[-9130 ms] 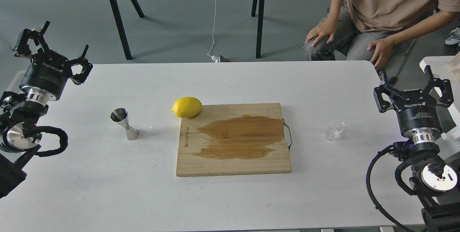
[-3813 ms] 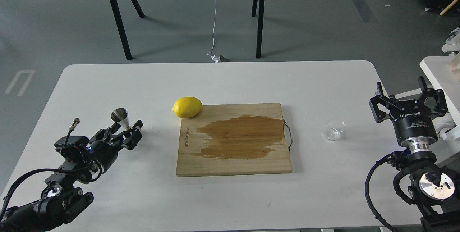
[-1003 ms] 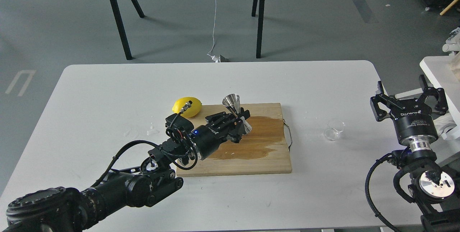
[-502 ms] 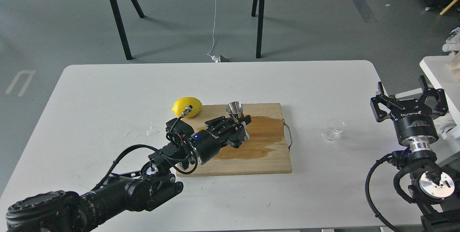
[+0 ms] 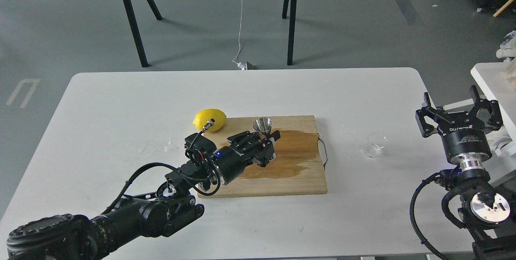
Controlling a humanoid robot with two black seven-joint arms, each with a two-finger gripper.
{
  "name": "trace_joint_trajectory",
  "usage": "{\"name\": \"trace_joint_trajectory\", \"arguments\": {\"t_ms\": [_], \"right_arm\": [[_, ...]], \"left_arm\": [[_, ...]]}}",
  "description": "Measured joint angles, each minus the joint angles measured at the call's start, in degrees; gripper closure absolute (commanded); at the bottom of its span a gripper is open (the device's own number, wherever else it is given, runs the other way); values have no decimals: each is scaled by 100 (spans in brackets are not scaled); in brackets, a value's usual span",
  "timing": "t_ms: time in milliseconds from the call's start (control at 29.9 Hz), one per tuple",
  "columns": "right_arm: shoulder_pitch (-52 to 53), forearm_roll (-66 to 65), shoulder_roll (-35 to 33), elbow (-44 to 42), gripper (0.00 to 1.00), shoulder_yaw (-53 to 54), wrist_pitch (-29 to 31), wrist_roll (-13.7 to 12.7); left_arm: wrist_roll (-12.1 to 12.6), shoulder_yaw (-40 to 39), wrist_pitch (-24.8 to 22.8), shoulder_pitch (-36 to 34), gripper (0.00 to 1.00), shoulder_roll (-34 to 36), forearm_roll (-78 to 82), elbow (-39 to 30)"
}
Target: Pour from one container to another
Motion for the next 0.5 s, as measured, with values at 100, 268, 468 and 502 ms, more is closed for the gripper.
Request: {"name": "trace_joint_trajectory", "arguments": {"t_ms": [100, 268, 468, 502], "right_arm": [[0, 0, 0, 0, 2, 2, 0, 0], [0, 0, 0, 0, 2, 6, 0, 0], [0, 0, 0, 0, 2, 4, 0, 0], [0, 0, 0, 0, 2, 2, 0, 0]], "left_arm": [[-1, 0, 0, -9, 63, 0, -8, 9], [-1, 7, 0, -13, 63, -1, -14, 93], [-1, 9, 0, -13, 63, 0, -23, 218], [-1, 9, 0, -14, 63, 0, -24, 236]]}}
